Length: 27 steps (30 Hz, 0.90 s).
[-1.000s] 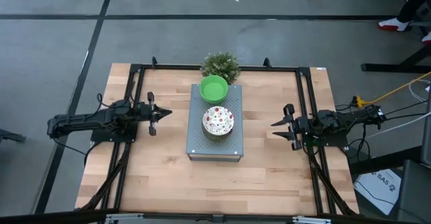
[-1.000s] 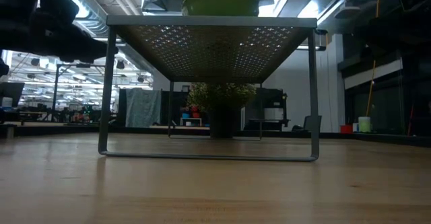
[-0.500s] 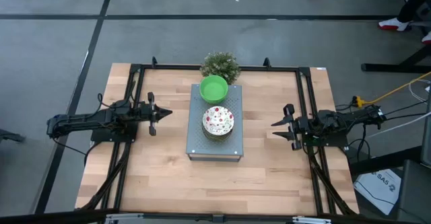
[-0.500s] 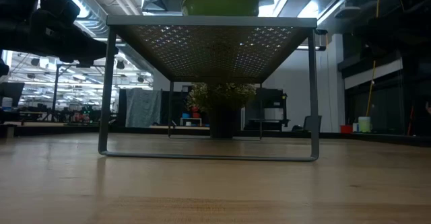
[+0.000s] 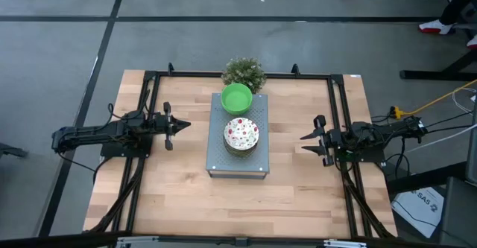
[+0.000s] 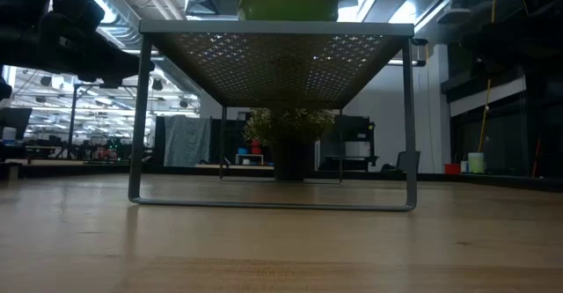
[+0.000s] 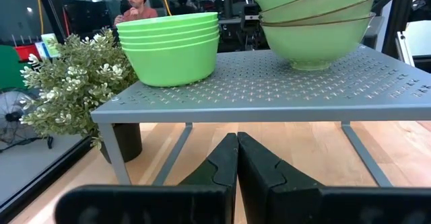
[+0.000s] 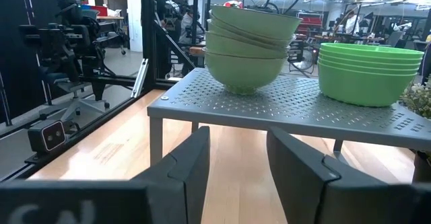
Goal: Pick & Place Mini bowls
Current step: Return to Home Position
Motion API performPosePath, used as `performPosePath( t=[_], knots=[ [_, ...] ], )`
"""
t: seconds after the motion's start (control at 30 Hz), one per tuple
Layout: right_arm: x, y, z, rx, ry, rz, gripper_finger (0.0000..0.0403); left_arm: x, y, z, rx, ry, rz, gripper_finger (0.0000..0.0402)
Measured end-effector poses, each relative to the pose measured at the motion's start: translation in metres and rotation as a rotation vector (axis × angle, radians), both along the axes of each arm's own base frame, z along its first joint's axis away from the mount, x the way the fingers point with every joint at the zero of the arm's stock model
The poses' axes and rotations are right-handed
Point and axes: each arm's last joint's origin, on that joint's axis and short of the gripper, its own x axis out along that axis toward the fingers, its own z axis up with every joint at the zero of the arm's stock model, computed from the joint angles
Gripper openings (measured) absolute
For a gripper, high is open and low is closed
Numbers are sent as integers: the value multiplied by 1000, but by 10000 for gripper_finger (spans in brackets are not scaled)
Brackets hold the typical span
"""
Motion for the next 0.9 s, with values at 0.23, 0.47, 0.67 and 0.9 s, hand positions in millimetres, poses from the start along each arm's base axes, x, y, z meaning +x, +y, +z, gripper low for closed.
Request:
performPosePath(
  t=[0.23, 0.47, 0.67, 0.9],
  knots=[
    [0, 0, 0, 0, 0, 0, 147, 0, 0, 0, 0, 0, 0, 6],
    [0, 0, 0, 0, 0, 0, 147, 0, 0, 0, 0, 0, 0, 6],
    [0, 0, 0, 0, 0, 0, 147, 0, 0, 0, 0, -1, 0, 2],
    [0, 0, 0, 0, 0, 0, 147, 0, 0, 0, 0, -1, 0, 8]
  ],
)
